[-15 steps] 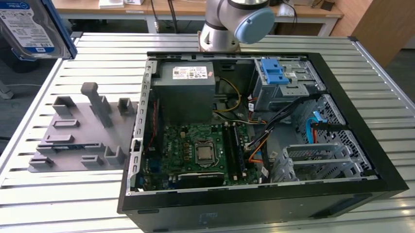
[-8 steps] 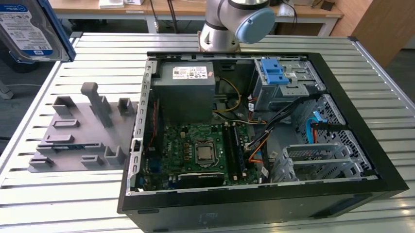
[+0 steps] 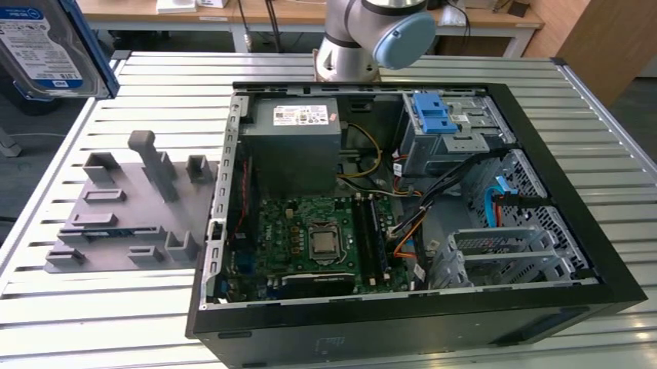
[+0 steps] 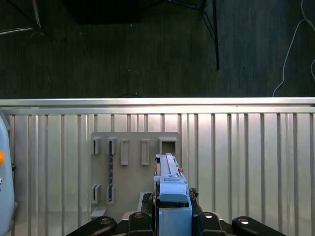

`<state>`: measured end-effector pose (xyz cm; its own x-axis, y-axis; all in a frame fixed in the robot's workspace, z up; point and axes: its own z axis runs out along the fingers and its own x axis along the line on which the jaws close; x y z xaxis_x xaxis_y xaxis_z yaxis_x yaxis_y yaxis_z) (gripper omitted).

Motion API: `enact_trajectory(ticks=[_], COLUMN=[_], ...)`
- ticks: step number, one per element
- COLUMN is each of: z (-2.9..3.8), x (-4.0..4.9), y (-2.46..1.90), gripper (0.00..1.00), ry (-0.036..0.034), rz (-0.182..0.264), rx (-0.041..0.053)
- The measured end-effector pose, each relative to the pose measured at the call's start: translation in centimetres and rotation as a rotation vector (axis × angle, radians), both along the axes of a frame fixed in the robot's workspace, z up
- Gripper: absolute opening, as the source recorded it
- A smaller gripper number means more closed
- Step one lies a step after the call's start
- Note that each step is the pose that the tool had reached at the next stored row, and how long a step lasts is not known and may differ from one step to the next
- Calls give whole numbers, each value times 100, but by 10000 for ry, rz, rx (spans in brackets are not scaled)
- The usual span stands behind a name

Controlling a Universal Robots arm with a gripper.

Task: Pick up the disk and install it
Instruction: 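Pick up the disk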

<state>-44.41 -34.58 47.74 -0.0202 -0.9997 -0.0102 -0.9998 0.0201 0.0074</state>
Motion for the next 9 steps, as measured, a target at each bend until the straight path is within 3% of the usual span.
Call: enact_trajectory(ticks=[9], z=[65], x=[0], y=[-1], gripper=[36], ry=[-2], rz=[-1], rx=[33])
